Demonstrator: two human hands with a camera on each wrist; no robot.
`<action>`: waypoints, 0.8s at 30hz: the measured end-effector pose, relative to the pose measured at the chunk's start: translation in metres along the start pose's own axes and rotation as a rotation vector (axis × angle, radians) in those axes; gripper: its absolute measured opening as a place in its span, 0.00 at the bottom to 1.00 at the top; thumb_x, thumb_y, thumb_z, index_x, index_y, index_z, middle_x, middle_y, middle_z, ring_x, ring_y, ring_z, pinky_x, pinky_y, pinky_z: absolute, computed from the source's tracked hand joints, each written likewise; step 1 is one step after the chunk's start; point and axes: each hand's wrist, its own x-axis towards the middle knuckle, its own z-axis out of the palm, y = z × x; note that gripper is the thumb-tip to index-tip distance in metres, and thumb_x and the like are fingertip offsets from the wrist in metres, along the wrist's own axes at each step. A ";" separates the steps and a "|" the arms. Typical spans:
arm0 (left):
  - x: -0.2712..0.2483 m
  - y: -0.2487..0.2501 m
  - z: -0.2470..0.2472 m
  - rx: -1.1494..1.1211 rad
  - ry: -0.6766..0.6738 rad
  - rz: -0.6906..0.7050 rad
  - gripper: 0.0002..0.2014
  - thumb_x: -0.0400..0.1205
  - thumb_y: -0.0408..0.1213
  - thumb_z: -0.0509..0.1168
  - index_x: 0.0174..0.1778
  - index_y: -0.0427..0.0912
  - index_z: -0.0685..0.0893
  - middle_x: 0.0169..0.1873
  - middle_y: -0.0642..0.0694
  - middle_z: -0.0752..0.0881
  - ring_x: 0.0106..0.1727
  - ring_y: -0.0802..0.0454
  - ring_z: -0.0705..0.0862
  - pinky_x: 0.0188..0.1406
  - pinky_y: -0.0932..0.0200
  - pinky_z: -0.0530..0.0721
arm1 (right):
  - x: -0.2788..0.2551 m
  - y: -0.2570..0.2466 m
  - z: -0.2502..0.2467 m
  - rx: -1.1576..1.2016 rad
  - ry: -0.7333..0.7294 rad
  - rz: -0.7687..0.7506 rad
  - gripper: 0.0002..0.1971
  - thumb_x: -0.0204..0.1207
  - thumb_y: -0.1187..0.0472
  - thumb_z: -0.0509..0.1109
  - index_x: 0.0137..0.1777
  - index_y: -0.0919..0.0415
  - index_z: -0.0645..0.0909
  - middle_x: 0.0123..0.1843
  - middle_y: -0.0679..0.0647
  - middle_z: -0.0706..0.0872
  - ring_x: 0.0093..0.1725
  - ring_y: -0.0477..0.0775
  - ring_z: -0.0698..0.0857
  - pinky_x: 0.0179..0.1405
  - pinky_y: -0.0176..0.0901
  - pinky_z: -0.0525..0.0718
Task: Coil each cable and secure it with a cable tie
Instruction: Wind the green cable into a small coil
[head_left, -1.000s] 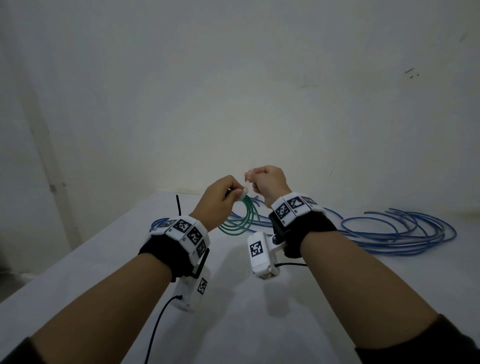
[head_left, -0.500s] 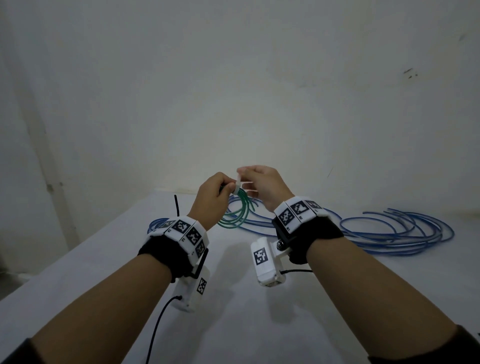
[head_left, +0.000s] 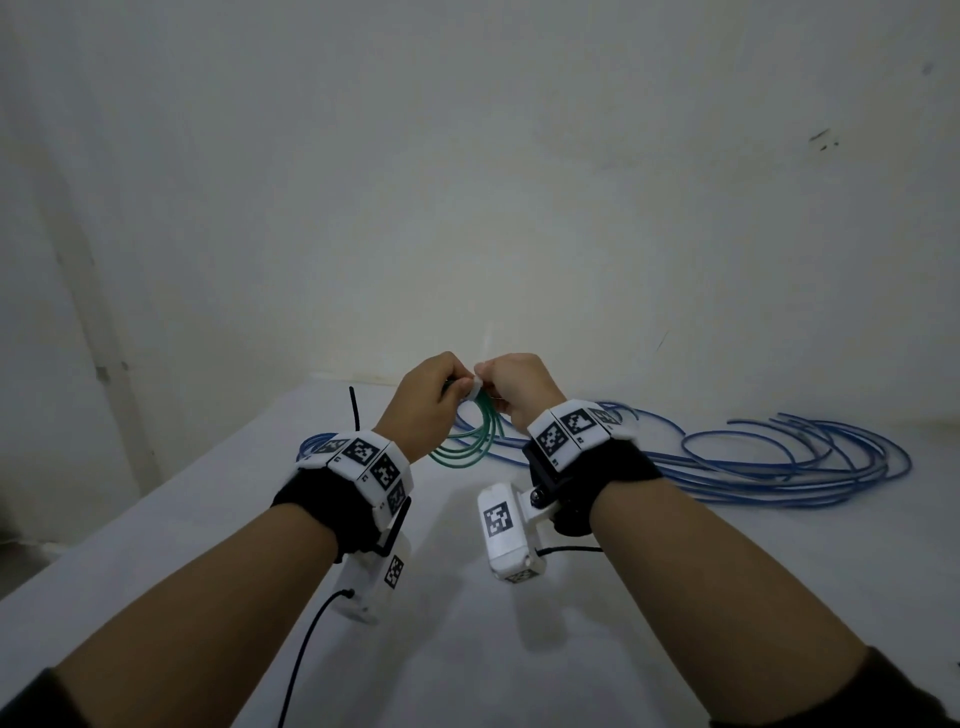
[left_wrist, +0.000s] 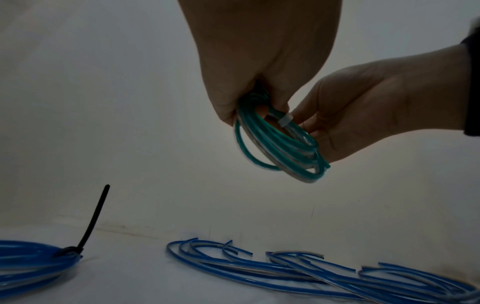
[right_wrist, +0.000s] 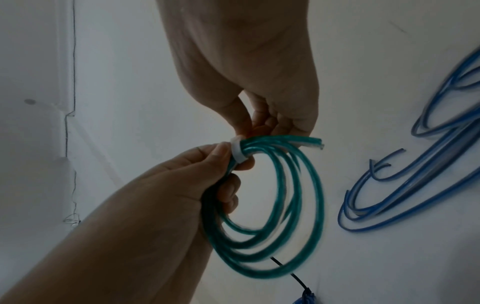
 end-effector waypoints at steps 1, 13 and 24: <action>0.000 -0.002 -0.001 0.008 -0.005 0.003 0.07 0.83 0.29 0.59 0.40 0.39 0.76 0.33 0.54 0.75 0.35 0.61 0.73 0.34 0.73 0.69 | 0.001 0.000 0.002 -0.001 0.006 0.001 0.07 0.72 0.68 0.68 0.32 0.66 0.77 0.40 0.67 0.82 0.43 0.62 0.82 0.45 0.53 0.79; -0.004 -0.008 -0.022 -0.070 0.330 -0.246 0.03 0.82 0.35 0.63 0.44 0.40 0.80 0.40 0.52 0.81 0.40 0.58 0.78 0.41 0.70 0.72 | -0.030 -0.005 0.025 -0.087 0.082 -0.412 0.09 0.78 0.58 0.67 0.53 0.62 0.78 0.48 0.57 0.82 0.45 0.53 0.81 0.50 0.47 0.81; -0.025 -0.030 -0.053 -0.468 0.098 -0.466 0.17 0.88 0.38 0.50 0.56 0.34 0.83 0.51 0.41 0.85 0.52 0.49 0.84 0.48 0.66 0.84 | -0.027 0.008 0.061 0.235 -0.224 -0.109 0.14 0.76 0.67 0.71 0.58 0.73 0.76 0.50 0.64 0.84 0.43 0.57 0.86 0.40 0.43 0.88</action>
